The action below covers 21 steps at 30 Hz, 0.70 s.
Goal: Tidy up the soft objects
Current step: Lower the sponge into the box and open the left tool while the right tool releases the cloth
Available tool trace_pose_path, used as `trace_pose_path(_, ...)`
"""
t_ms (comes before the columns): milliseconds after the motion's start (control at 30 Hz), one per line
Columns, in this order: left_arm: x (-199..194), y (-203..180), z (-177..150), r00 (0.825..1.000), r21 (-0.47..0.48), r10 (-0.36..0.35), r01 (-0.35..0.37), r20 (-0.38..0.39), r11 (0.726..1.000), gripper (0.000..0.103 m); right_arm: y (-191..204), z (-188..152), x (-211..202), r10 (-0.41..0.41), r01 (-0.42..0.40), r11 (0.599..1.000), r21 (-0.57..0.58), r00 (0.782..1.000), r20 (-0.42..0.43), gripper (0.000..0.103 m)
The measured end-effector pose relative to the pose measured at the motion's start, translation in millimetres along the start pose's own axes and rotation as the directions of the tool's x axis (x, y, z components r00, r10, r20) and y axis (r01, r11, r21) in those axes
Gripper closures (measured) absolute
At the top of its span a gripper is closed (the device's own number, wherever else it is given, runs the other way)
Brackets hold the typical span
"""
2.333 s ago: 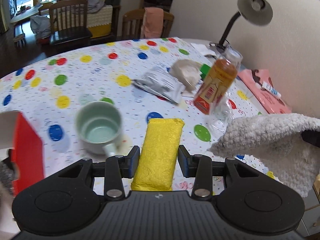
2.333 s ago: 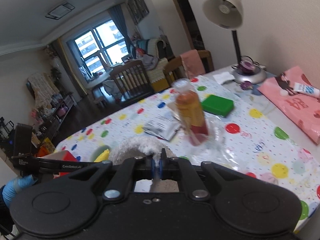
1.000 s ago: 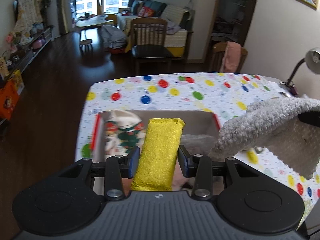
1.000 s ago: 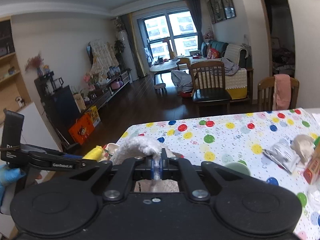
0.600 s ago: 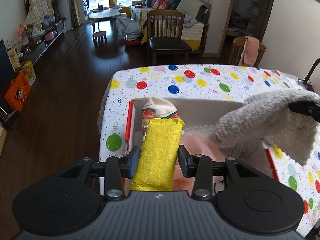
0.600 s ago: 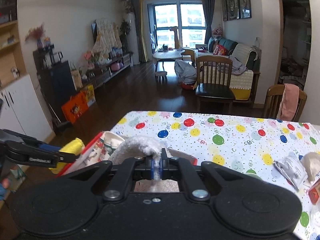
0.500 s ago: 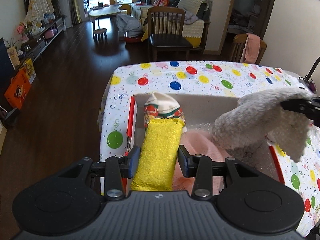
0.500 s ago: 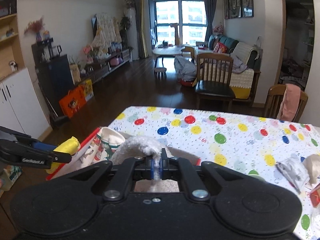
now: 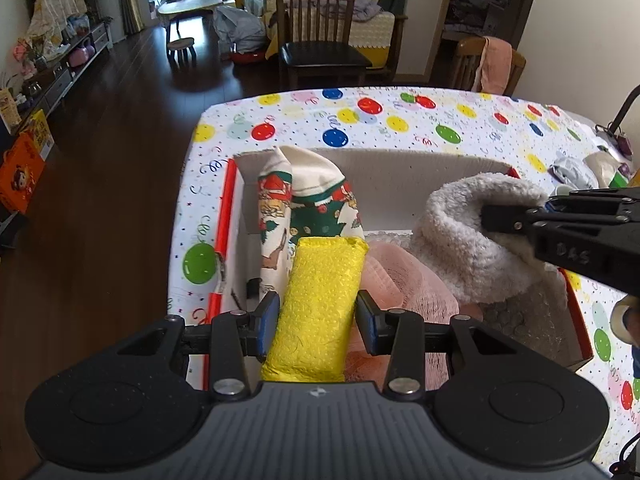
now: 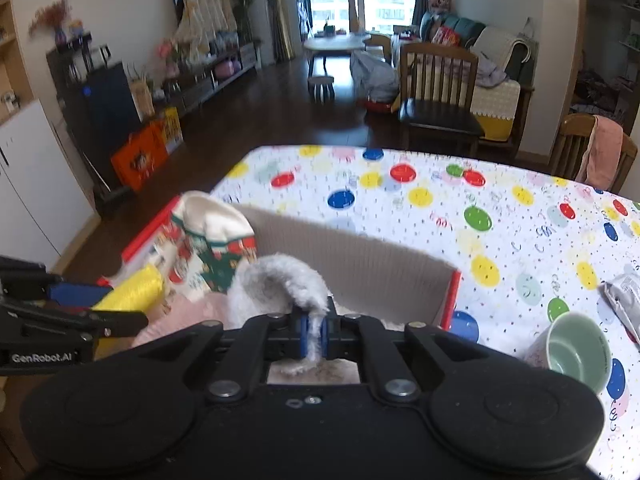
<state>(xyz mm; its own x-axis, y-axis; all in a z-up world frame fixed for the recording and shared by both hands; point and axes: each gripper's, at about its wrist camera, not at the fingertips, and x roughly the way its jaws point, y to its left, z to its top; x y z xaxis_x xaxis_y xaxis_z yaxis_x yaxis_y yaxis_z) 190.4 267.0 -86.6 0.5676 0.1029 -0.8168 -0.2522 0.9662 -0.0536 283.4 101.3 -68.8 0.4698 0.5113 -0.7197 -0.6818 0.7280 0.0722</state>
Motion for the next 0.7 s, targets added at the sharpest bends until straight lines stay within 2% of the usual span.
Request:
trace_pose_path(333, 26.3, -1.6, -2.6, 0.999, 0.023, -0.012, 0.013, -0.049, 1.000, 0.063, -4.0, -5.7, 9.1, -0.023, 0.021, 0.999, -0.025, 0.998, -0.051, 0.080)
trace_pose_path(567, 33.0, 1.4, -3.5, 0.998, 0.017, -0.022, 0.023, -0.056, 1.000, 0.063, -4.6, -1.5, -2.9, 0.004, -0.005, 0.999, -0.032, 0.999, -0.051, 0.057)
trace_pose_path(600, 33.1, 2.1, -3.5, 0.998, 0.010, -0.028, 0.029, -0.056, 1.000, 0.062, -4.2, -1.5, -4.9, 0.004, -0.006, 0.999, -0.033, 0.999, -0.050, 0.052)
trace_pose_path(700, 31.4, 3.7, -3.4, 0.998, -0.002, -0.033, 0.033, -0.049, 0.999, 0.049, -3.5, -1.3, -11.5, 0.018, -0.020, 0.999, -0.037, 0.999, -0.040, 0.049)
